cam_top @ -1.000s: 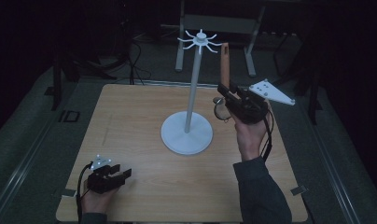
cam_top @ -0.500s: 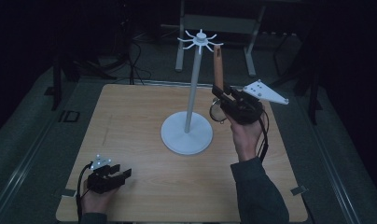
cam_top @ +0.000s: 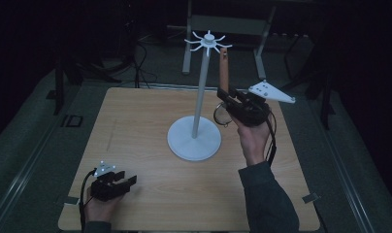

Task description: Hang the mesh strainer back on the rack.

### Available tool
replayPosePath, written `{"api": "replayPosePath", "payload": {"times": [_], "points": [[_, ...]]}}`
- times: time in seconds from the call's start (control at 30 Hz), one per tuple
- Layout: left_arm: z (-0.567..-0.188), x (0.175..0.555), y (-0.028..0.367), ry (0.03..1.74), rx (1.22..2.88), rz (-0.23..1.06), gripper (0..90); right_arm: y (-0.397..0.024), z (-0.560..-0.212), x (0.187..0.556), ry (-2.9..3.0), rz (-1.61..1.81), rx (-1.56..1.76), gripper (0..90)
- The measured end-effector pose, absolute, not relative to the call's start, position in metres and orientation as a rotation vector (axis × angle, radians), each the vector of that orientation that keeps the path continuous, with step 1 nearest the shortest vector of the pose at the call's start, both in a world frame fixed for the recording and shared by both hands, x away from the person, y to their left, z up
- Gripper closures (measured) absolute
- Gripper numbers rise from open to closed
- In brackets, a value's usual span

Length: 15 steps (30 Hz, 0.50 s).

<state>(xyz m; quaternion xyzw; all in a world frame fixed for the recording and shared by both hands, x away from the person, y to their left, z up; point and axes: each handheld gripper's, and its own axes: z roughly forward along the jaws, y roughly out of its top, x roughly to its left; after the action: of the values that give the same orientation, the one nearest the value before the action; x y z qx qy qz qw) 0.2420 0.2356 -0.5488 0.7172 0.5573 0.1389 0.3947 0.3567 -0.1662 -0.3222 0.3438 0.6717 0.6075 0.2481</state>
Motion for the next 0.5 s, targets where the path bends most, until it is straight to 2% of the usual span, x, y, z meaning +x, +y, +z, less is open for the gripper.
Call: {"api": "replayPosePath", "payload": {"times": [0.5], "points": [[-0.549,0.242,0.235,1.414,1.818,0.35,43.5,-0.162,-0.32,0.368,1.895,1.672,0.961,68.9]]}}
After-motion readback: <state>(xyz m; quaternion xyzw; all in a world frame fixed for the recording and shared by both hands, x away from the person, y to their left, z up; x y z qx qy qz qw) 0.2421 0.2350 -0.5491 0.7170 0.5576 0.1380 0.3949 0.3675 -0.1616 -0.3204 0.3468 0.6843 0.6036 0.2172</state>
